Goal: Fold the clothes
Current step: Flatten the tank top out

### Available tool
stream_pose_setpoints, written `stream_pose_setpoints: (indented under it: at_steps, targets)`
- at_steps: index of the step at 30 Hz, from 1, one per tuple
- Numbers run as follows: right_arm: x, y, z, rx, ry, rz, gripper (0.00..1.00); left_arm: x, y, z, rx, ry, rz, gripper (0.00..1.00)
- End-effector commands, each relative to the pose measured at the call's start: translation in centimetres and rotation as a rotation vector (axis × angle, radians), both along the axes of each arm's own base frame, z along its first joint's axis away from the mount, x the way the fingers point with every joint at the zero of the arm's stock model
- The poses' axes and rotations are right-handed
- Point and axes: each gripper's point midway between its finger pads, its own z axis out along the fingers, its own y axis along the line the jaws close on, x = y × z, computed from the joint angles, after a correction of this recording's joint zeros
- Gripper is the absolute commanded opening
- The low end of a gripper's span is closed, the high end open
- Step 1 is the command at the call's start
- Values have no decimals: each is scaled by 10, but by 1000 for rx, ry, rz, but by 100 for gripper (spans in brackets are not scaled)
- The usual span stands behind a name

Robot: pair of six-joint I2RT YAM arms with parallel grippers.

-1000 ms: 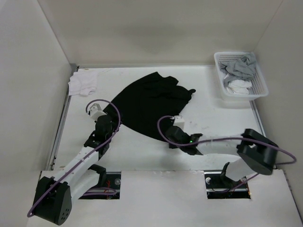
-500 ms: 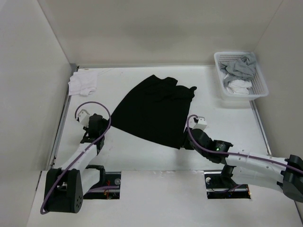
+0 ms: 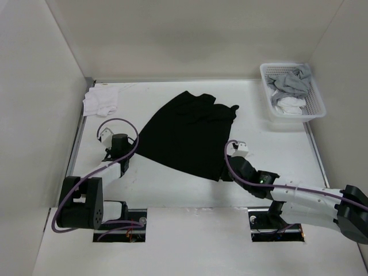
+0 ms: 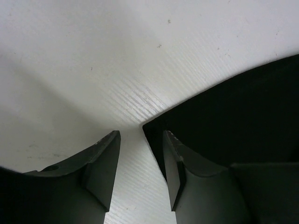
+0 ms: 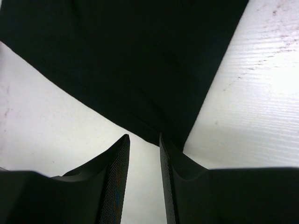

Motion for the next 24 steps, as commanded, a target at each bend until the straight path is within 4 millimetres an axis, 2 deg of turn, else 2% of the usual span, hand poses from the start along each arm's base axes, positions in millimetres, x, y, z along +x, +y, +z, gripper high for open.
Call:
stream_pose_setpoints:
  at_steps: [1, 6, 11, 17, 22, 24]
  targets:
    - [4, 9, 9, 52, -46, 14, 36, 15, -2, 8, 6, -23, -15, 37]
    - [4, 8, 15, 69, -70, 21, 36, 18, -3, -2, 15, 17, -23, 30]
    - [4, 8, 21, 89, -95, 27, 36, 20, -6, -11, 20, 61, -40, 28]
    - [6, 5, 22, 89, -112, 24, 36, 19, -10, -14, 27, 89, -58, 17]
    - [8, 0, 23, 99, -123, 11, 38, 13, -8, -8, 34, 89, -55, 16]
    - [7, -1, 23, 102, -124, 10, 40, 9, -7, -7, 34, 94, -53, 20]
